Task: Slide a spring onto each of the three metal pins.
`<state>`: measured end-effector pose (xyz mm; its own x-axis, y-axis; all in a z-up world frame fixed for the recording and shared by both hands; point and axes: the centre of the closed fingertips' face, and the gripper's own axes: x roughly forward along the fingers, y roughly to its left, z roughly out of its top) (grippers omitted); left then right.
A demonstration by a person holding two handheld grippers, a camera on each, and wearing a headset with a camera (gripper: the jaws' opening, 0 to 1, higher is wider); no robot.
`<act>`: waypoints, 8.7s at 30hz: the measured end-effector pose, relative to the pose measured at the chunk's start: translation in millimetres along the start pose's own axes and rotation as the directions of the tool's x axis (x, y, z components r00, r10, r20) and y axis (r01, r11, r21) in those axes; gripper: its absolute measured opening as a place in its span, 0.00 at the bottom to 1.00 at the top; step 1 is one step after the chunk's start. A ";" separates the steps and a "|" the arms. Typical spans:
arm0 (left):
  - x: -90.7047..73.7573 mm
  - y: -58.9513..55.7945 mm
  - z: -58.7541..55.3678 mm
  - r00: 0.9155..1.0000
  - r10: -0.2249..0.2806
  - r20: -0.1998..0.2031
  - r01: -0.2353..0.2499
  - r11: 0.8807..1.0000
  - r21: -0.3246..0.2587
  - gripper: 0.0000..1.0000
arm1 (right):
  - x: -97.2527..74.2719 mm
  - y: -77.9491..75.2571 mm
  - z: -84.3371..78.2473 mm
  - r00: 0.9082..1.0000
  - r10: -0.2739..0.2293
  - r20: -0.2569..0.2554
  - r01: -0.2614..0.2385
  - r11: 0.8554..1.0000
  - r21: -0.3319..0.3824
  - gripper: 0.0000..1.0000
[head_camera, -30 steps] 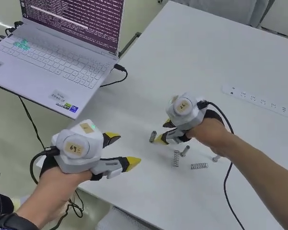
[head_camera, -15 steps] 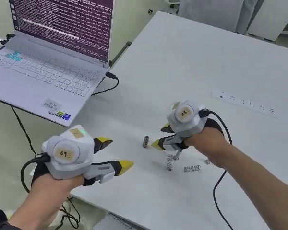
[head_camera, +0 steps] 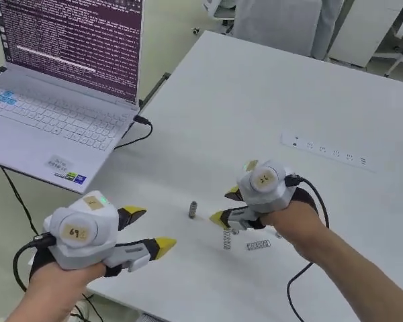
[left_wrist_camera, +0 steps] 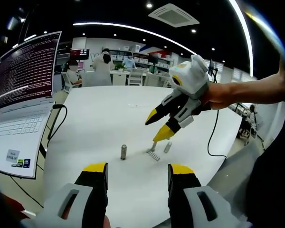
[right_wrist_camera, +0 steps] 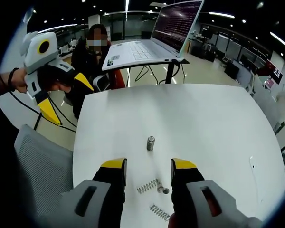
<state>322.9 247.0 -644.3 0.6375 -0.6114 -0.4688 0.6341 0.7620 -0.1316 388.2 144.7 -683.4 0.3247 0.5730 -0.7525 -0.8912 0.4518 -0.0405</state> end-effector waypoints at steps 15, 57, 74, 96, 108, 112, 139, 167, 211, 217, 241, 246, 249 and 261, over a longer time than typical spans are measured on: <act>1.6 1.3 2.1 1.000 0.004 -0.006 -0.004 1.000 0.007 0.46 | -25.0 2.0 -20.4 0.998 -0.048 0.040 0.045 0.996 0.081 0.41; 15.8 4.0 18.4 1.000 -0.007 -0.011 0.007 0.999 0.036 0.48 | -113.0 6.3 -102.2 0.962 -0.259 0.092 0.214 0.916 0.340 0.55; 12.2 13.3 18.8 1.000 0.022 -0.007 -0.022 1.000 0.016 0.51 | -138.2 15.9 -119.8 0.938 -0.328 0.116 0.255 0.875 0.412 0.61; 24.0 -18.6 21.0 1.000 0.005 -0.024 -0.004 0.999 0.034 0.52 | -144.8 27.8 -143.7 0.941 -0.319 0.116 0.236 0.860 0.452 0.65; 69.7 -69.7 -13.9 0.984 -0.127 -0.122 0.136 0.988 0.067 0.49 | -148.2 31.9 -157.1 0.946 -0.306 0.102 0.228 0.857 0.462 0.64; 86.1 -71.4 -18.8 0.980 -0.143 -0.138 0.153 0.986 0.063 0.48 | -148.0 32.3 -157.9 0.948 -0.302 0.100 0.224 0.857 0.464 0.63; 150.7 -65.0 -56.1 0.971 -0.107 -0.215 0.104 0.994 -0.028 0.44 | -151.4 29.6 -167.8 0.961 -0.261 0.087 0.195 0.870 0.453 0.63; 195.3 -56.5 -63.4 0.977 -0.004 -0.211 -0.011 0.997 -0.071 0.35 | -153.8 27.7 -178.2 0.967 -0.243 0.081 0.180 0.867 0.464 0.63; 163.2 -36.2 -82.9 0.960 0.082 -0.269 -0.071 0.996 0.050 0.03 | -146.3 35.9 -163.9 0.966 -0.238 0.104 0.166 0.875 0.455 0.62; 160.8 -36.9 -85.6 0.956 0.070 -0.286 -0.060 0.997 0.044 0.03 | -148.5 36.0 -164.7 0.965 -0.242 0.103 0.170 0.874 0.455 0.62; 137.8 -31.3 -90.2 0.953 0.071 -0.293 -0.062 0.997 0.042 0.02 | -143.7 38.2 -155.6 0.965 -0.230 0.123 0.152 0.878 0.454 0.62; 133.1 -29.6 -84.7 0.958 0.070 -0.279 -0.063 0.997 0.036 0.02 | -142.9 38.6 -154.2 0.966 -0.226 0.122 0.149 0.880 0.451 0.62; 130.3 -26.9 -83.5 0.959 0.071 -0.274 -0.065 0.997 0.031 0.02 | -141.8 38.9 -153.2 0.967 -0.222 0.122 0.146 0.883 0.447 0.62; 115.3 -25.4 -69.2 0.970 0.069 -0.235 -0.062 0.997 0.036 0.02 | -138.6 40.8 -147.7 0.969 -0.210 0.129 0.135 0.890 0.435 0.60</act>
<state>350.0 171.9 -755.5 0.5591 -0.4898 -0.6690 0.6085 0.7904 -0.0702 260.0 -17.3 -677.8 0.5425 0.5486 -0.6362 -0.6115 0.7772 0.1487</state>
